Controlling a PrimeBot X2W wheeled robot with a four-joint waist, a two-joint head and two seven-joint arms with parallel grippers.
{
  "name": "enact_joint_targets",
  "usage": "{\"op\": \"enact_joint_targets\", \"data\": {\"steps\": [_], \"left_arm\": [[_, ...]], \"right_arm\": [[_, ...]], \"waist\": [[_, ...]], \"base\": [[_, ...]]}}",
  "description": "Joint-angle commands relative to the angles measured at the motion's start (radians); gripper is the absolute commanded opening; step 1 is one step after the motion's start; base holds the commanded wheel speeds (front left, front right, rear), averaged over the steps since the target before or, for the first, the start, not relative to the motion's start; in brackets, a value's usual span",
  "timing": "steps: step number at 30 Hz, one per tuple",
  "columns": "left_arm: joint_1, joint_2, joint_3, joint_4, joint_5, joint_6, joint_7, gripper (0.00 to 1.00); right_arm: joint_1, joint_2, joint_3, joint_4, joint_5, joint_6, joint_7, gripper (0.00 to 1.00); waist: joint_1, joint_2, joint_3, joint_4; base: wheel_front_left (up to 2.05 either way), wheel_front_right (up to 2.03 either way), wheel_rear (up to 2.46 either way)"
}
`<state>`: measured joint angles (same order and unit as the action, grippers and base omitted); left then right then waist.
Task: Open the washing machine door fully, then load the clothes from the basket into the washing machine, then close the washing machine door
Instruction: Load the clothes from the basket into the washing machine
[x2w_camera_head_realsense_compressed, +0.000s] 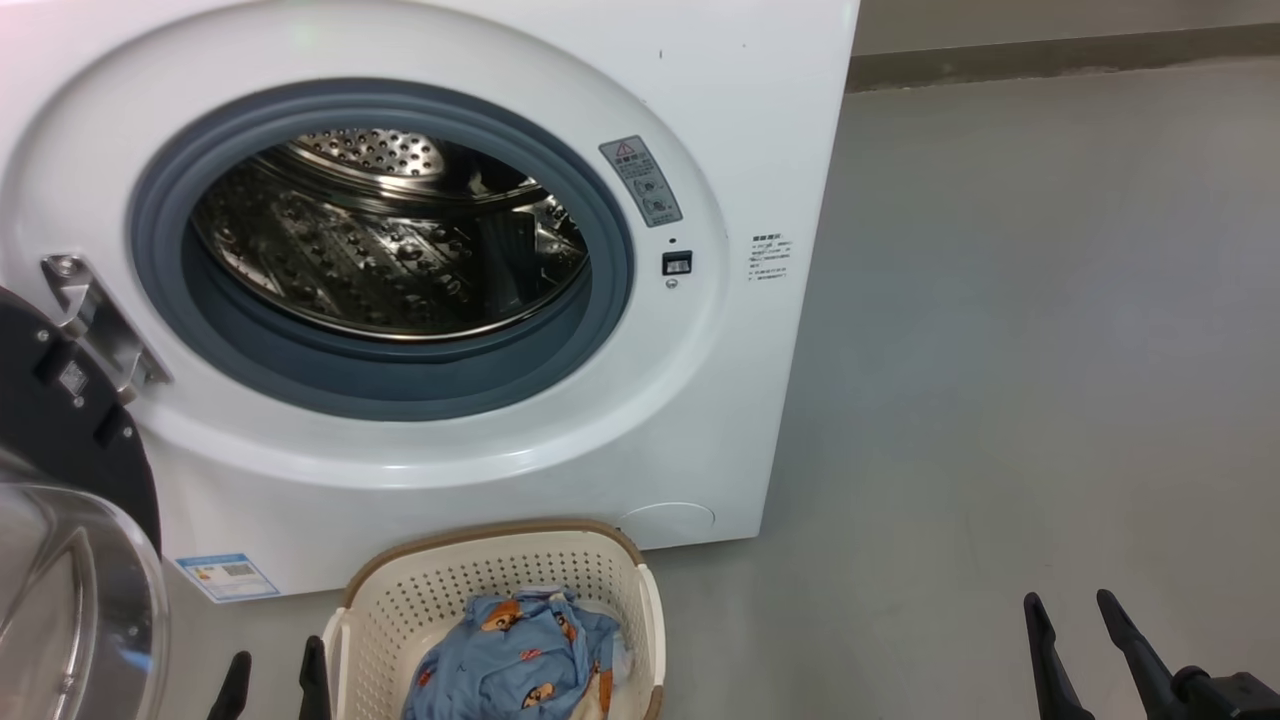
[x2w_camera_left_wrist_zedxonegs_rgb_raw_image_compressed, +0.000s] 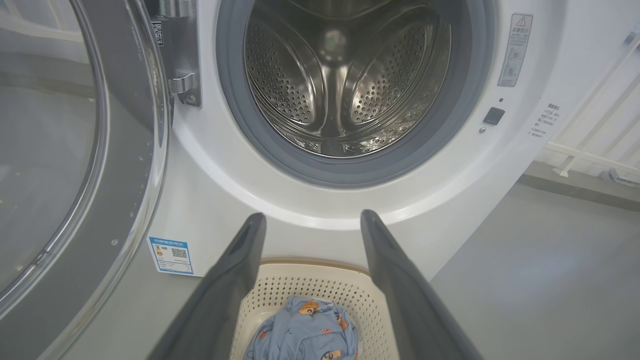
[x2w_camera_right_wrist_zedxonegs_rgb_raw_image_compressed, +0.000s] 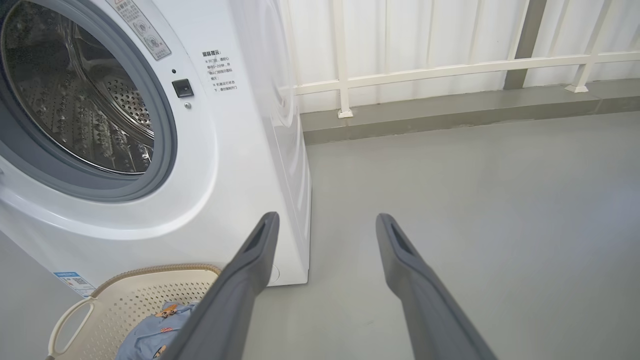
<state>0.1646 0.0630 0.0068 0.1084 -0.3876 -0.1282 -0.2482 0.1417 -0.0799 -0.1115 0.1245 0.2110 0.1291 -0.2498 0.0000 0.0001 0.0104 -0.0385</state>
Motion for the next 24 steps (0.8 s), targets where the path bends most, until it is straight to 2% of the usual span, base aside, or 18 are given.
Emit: {"op": "enact_joint_targets", "data": {"steps": [1, 13, 24], "left_arm": [[-0.014, 0.011, 0.030, -0.019, -0.004, -0.002, -0.014, 1.00], [-0.053, 0.030, -0.004, 0.012, -0.006, -0.002, -0.014, 1.00], [-0.208, 0.067, -0.076, 0.207, -0.003, -0.002, -0.014, 1.00]], "right_arm": [[-0.037, -0.015, 0.027, -0.022, 0.003, 0.002, -0.012, 1.00], [-0.071, 0.006, 0.044, -0.028, 0.013, 0.002, -0.012, 1.00], [-0.152, 0.024, 0.085, -0.026, 0.033, 0.002, -0.012, 1.00]], "waist": [[0.0000, -0.0001, 0.005, -0.009], [0.0000, -0.0001, 0.109, -0.090], [0.0000, -0.0001, 0.262, -0.185]], "base": [[0.00, 0.00, 0.00], [0.00, 0.00, 0.00], [0.00, 0.00, 0.00]]}}
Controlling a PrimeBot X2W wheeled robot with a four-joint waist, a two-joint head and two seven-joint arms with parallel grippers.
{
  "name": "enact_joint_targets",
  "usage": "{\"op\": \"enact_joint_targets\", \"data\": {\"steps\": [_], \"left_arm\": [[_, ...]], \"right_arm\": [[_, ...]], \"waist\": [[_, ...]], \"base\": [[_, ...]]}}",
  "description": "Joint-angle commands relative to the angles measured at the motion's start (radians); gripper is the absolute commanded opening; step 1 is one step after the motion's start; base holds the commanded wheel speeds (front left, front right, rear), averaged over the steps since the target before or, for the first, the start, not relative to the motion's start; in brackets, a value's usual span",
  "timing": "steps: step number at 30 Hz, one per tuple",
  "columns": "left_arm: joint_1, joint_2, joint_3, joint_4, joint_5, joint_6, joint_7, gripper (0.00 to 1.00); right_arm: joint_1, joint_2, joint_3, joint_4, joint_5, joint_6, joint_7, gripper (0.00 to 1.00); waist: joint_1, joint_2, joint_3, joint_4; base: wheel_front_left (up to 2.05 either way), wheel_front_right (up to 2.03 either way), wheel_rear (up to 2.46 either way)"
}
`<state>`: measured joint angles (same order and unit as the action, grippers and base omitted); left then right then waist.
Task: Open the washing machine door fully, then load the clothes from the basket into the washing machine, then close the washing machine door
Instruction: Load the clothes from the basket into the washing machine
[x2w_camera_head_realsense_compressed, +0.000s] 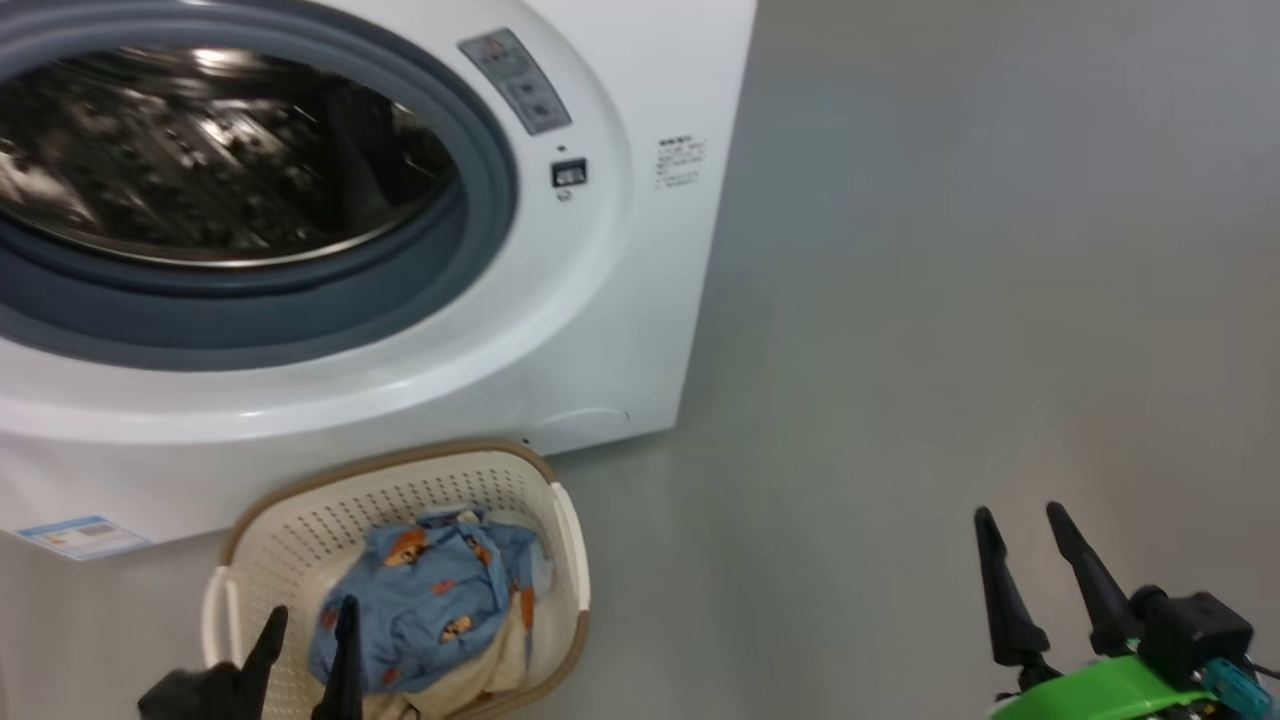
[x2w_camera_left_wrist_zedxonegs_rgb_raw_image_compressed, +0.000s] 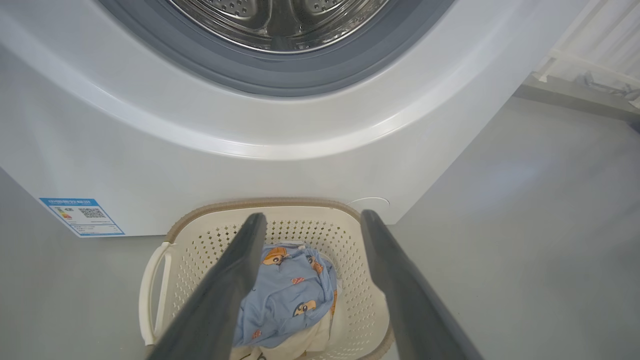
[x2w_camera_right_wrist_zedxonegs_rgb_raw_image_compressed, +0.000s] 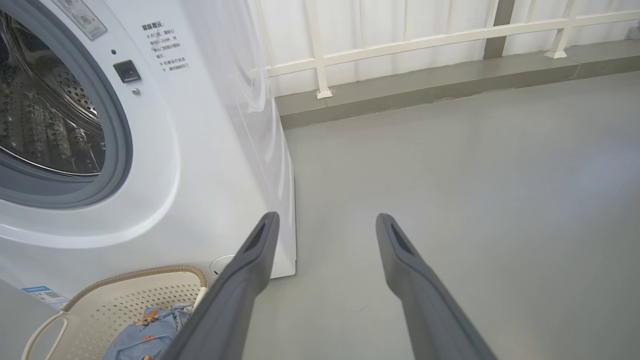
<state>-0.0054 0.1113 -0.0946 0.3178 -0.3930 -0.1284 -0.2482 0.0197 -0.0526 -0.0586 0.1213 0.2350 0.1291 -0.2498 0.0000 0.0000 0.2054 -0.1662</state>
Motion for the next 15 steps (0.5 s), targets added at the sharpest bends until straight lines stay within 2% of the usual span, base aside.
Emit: {"op": "enact_joint_targets", "data": {"steps": [1, 15], "left_arm": [[-0.056, 0.023, 0.021, 0.023, 0.004, -0.002, -0.014, 1.00], [-0.274, 0.110, 0.007, 0.331, -0.028, -0.002, 0.013, 1.00]], "right_arm": [[-0.037, -0.002, 0.038, -0.022, 0.011, 0.002, -0.012, 1.00], [-0.126, 0.002, 0.100, -0.020, 0.070, 0.002, -0.012, 1.00]], "waist": [[0.0000, 0.0000, 0.080, -0.066], [0.0000, 0.0000, 0.235, -0.172]], "base": [[0.00, 0.00, 0.00], [0.00, 0.00, 0.00]]}}
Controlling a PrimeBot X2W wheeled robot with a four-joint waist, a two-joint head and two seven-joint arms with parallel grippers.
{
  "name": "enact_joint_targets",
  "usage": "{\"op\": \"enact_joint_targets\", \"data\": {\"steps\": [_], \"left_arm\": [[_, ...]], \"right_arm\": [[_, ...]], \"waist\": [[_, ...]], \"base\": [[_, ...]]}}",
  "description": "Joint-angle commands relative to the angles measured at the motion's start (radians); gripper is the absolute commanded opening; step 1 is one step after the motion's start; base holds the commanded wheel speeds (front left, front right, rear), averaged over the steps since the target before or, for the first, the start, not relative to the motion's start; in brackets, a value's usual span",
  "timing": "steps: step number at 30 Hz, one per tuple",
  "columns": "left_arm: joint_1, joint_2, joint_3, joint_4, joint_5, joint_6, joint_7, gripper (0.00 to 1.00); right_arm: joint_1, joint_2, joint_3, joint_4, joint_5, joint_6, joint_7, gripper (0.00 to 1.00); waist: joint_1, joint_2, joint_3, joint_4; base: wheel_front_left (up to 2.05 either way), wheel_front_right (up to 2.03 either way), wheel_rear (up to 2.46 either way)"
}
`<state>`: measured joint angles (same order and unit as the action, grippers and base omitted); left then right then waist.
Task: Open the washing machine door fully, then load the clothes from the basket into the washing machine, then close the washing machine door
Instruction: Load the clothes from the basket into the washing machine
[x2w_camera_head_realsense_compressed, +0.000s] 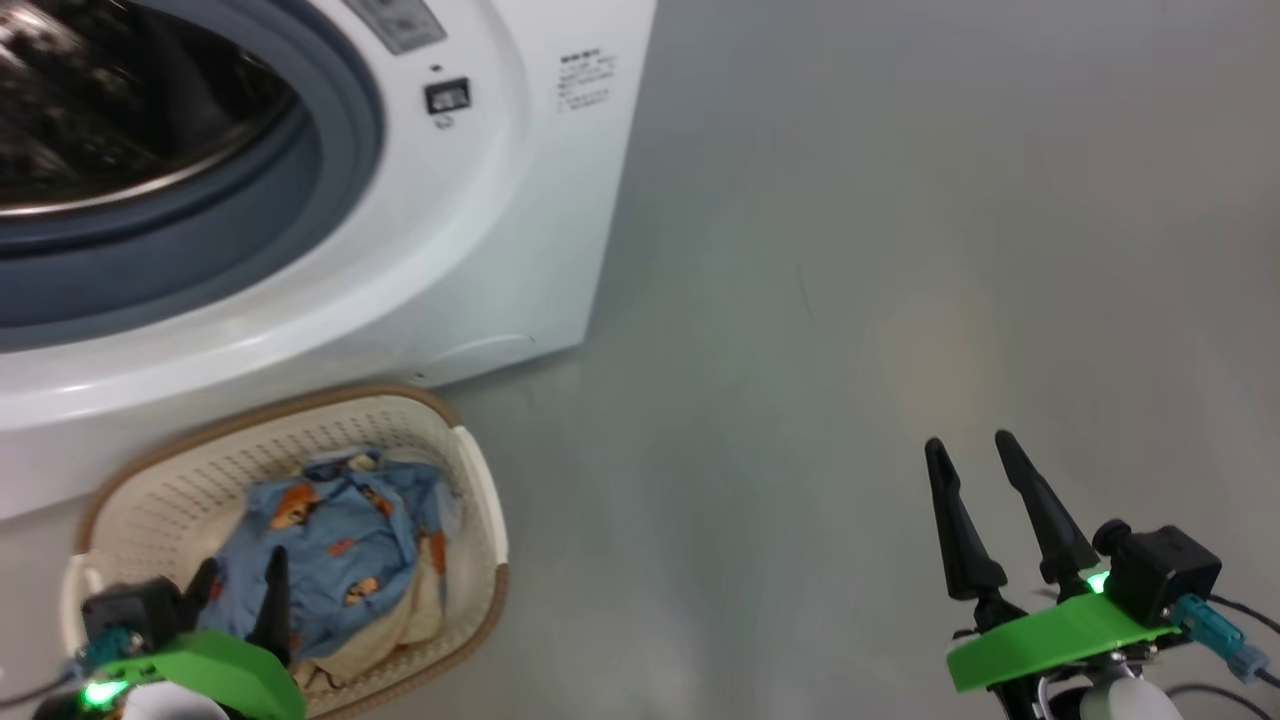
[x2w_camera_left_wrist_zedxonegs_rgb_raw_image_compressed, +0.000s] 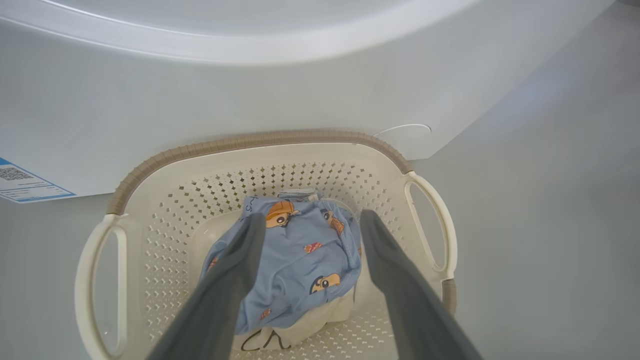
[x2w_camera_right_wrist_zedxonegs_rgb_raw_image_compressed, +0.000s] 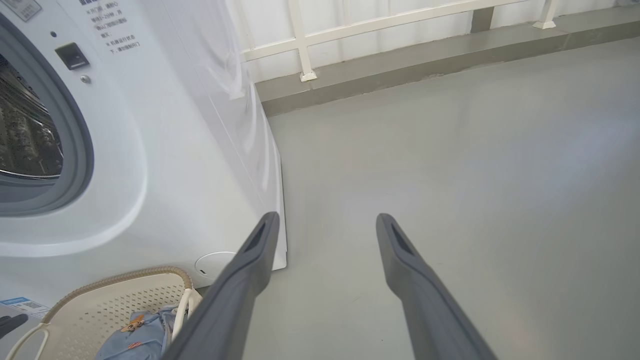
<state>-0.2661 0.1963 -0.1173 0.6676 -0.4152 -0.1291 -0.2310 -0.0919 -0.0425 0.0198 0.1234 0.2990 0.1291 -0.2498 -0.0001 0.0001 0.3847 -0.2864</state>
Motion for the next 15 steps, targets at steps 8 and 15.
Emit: {"op": "enact_joint_targets", "data": {"steps": [8, 15], "left_arm": [[-0.113, 0.081, -0.001, 0.143, -0.077, -0.002, 0.080, 1.00], [-0.175, 0.130, -0.033, 0.241, -0.137, -0.002, 0.133, 1.00]], "right_arm": [[-0.068, -0.008, 0.067, -0.031, 0.041, 0.002, -0.012, 1.00], [-0.105, -0.008, 0.102, -0.037, 0.071, 0.002, -0.012, 1.00]], "waist": [[0.0001, -0.0001, 0.153, -0.114], [0.0001, -0.0001, 0.234, -0.156]], "base": [[0.00, 0.00, 0.00], [0.00, 0.00, 0.00]]}}
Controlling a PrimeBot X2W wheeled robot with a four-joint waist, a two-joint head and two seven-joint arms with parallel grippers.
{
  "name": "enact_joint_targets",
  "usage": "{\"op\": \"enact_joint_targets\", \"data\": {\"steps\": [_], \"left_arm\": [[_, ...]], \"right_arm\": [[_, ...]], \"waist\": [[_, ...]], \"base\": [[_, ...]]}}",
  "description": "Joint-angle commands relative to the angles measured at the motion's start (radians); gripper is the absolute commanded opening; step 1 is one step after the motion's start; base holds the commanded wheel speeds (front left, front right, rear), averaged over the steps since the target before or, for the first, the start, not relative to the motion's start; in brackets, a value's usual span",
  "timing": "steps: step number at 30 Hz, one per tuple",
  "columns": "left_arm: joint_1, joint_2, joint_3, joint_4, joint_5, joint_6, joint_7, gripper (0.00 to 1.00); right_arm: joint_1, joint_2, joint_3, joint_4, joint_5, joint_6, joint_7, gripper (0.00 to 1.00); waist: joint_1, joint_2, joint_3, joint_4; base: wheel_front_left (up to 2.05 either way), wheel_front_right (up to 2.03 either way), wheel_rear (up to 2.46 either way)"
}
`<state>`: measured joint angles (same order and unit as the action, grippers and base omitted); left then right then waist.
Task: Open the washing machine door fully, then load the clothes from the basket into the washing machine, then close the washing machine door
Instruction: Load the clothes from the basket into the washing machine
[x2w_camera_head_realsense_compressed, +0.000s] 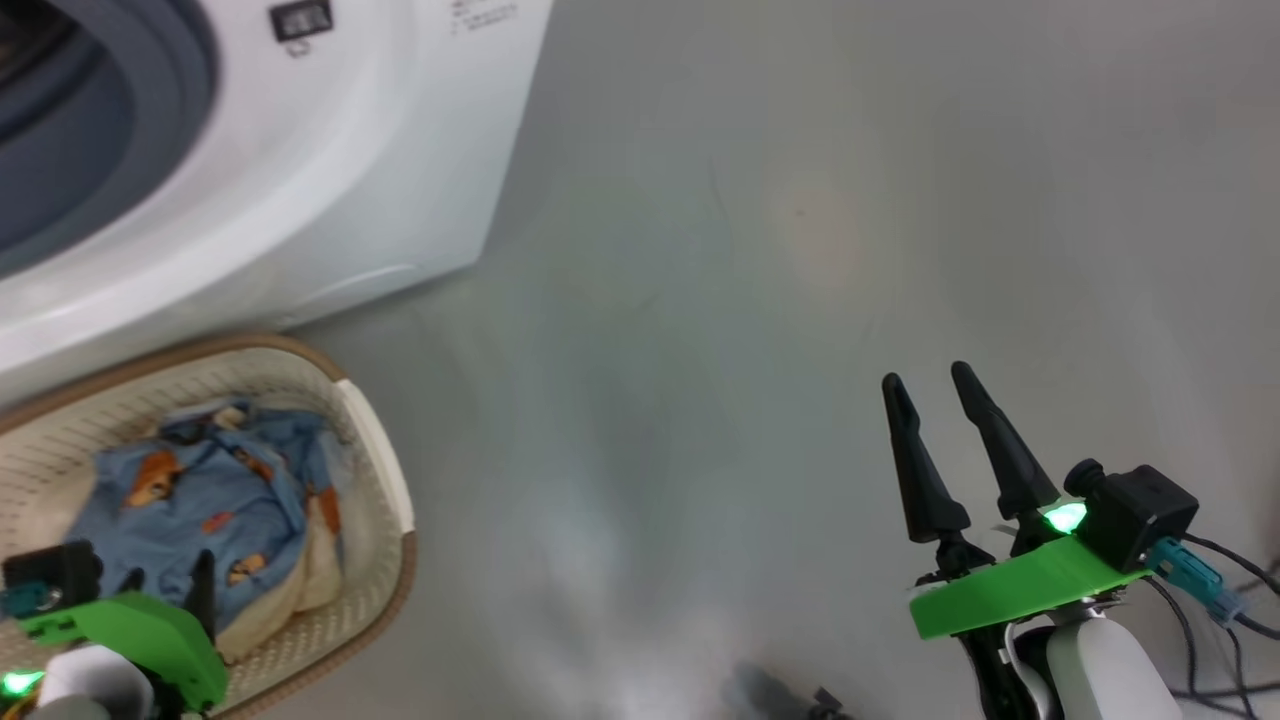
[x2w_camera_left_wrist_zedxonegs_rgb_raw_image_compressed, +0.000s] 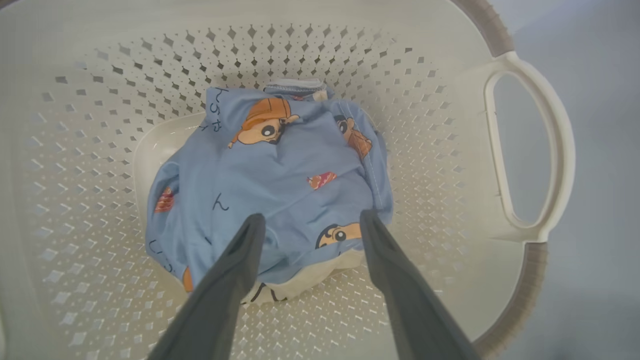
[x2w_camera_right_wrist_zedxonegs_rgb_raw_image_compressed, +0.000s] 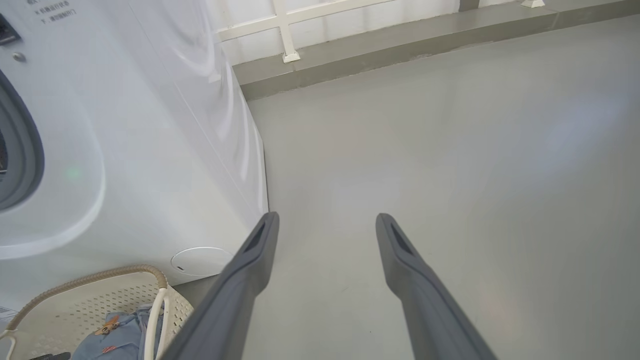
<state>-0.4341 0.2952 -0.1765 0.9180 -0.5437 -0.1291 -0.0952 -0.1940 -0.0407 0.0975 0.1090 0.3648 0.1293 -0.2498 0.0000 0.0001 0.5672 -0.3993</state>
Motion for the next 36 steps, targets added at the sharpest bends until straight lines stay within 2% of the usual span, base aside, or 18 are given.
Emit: {"op": "enact_joint_targets", "data": {"steps": [1, 20, 36], "left_arm": [[-0.016, 0.040, 0.021, -0.001, -0.013, -0.002, -0.002, 1.00], [-0.149, 0.162, -0.020, 0.115, -0.026, 0.001, -0.011, 1.00], [-0.225, 0.163, -0.058, 0.149, -0.005, 0.008, -0.043, 1.00]], "right_arm": [[-0.008, -0.010, 0.029, -0.023, 0.010, 0.001, -0.012, 1.00], [-0.071, -0.010, 0.074, -0.034, 0.065, 0.001, -0.012, 1.00], [-0.091, -0.010, 0.085, -0.040, 0.074, 0.001, -0.012, 1.00]], "waist": [[0.0000, -0.0001, 0.063, -0.048], [0.0000, -0.0001, 0.220, -0.082], [0.0000, -0.0001, 0.282, -0.087]], "base": [[0.00, 0.00, 0.00], [0.00, 0.00, 0.00], [0.00, 0.00, 0.00]]}}
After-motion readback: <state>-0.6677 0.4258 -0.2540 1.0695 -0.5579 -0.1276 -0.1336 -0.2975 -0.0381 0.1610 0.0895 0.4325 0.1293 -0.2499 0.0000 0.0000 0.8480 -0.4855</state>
